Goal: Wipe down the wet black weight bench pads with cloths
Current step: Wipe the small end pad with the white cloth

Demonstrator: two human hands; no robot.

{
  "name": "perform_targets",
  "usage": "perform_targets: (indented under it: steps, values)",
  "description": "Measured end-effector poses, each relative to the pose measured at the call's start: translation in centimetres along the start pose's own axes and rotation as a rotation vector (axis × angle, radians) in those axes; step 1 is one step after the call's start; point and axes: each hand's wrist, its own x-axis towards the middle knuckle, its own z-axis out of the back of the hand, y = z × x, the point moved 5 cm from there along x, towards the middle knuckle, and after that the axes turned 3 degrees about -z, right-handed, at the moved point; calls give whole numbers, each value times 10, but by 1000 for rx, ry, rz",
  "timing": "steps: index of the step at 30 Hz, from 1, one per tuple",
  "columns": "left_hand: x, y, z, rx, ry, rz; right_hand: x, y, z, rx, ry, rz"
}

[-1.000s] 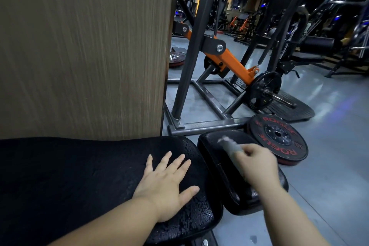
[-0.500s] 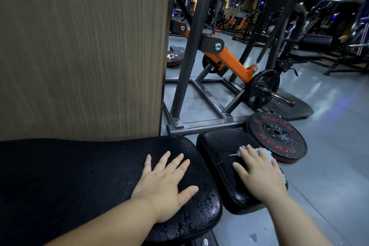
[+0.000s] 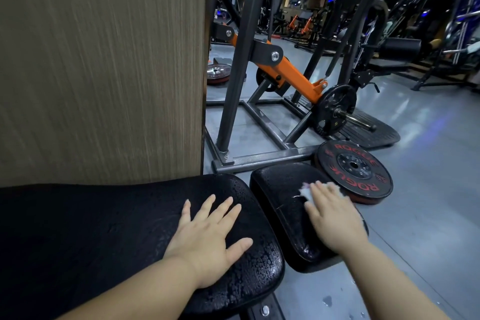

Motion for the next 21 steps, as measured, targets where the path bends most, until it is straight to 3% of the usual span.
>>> perform_targets:
  steps: [2,4,8,13,21]
  values:
    - [-1,0,0,-2,-3,2,7,-14,-1,-14,47,-120]
    - [-1,0,0,-5,-1,2,3,-11,-2,-5,37,-115]
    - [1,-1,2,-8,-4,-1,-44,31,0,38,-123,195]
    - [1,0,2,-13,-6,-3,-64,29,0,92,-84,362]
    - [2,1,1,5,7,6,15,-31,-4,104,26,-116]
